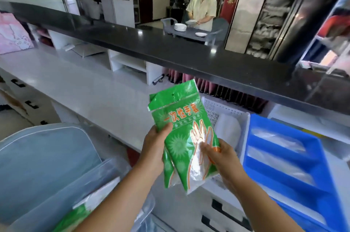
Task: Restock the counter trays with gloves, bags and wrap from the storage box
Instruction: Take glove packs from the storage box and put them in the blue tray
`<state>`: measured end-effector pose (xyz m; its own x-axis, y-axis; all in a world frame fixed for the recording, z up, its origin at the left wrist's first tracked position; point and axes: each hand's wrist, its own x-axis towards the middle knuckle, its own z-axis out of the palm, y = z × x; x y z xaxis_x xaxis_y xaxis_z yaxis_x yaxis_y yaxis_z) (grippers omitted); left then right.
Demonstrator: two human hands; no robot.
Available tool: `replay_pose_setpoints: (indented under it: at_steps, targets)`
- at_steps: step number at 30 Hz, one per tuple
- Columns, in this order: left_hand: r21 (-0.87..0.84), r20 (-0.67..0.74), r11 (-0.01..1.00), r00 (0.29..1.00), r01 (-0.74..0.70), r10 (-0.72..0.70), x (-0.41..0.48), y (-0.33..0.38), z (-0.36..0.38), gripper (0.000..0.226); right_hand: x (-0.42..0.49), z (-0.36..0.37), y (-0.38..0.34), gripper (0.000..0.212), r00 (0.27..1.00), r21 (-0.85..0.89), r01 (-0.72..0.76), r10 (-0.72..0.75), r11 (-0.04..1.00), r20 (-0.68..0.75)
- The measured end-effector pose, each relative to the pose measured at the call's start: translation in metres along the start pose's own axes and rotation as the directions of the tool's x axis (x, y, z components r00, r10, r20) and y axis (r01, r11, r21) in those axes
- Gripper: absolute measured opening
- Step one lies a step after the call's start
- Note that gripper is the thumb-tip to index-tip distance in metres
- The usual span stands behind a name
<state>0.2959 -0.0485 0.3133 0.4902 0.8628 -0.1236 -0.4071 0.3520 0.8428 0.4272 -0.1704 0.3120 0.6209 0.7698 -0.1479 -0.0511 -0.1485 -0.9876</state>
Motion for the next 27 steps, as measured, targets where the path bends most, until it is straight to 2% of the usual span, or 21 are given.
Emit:
replay_pose_setpoints:
  at_steps: [4, 7, 8, 10, 12, 16, 20, 23, 27]
  targets:
    - [0.016, 0.022, 0.999, 0.999, -0.039, 0.038, 0.003, -0.034, 0.069, 0.026, 0.006, -0.074, -0.004, 0.015, 1.0, -0.029, 0.007, -0.007, 1.0, -0.001]
    - [-0.053, -0.011, 0.999, 1.0, -0.012, 0.011, 0.01, -0.054, 0.11, 0.026, 0.014, -0.126, -0.01, 0.017, 0.993, -0.237, 0.068, -0.043, 0.969, 0.109]
    - [-0.064, -0.01, 0.998, 1.0, 0.005, -0.005, 0.012, -0.061, 0.122, 0.027, 0.018, -0.142, -0.011, 0.02, 0.992, -0.294, 0.097, -0.069, 0.951, 0.107]
    - [-0.057, -0.002, 0.998, 0.999, 0.035, -0.036, 0.014, -0.074, 0.145, 0.026, 0.026, -0.168, -0.014, 0.025, 0.992, -0.342, 0.122, -0.126, 0.932, 0.012]
    - [-0.04, -0.007, 0.998, 0.998, 0.058, -0.058, 0.015, -0.087, 0.165, 0.025, 0.031, -0.188, -0.019, 0.028, 0.994, -0.29, 0.095, -0.104, 0.952, -0.017]
    - [0.002, -0.015, 0.988, 0.988, 0.155, -0.155, 0.019, -0.111, 0.195, 0.029, 0.037, -0.213, -0.022, 0.04, 0.988, -0.093, 0.026, -0.011, 0.995, 0.156]
    - [0.071, 0.012, 0.977, 0.979, 0.201, -0.202, 0.037, -0.132, 0.217, 0.028, 0.045, -0.231, -0.011, 0.046, 0.986, -0.002, -0.045, 0.044, 0.999, 0.159]
    - [0.14, 0.089, 0.973, 0.976, 0.183, -0.197, 0.054, -0.147, 0.234, 0.023, 0.052, -0.248, -0.004, 0.04, 0.99, 0.023, -0.105, 0.103, 0.994, 0.099]
    - [0.266, 0.251, 0.956, 0.949, 0.122, -0.191, 0.084, -0.161, 0.262, 0.02, 0.066, -0.277, -0.011, 0.022, 0.986, -0.019, -0.143, 0.14, 0.99, -0.094]
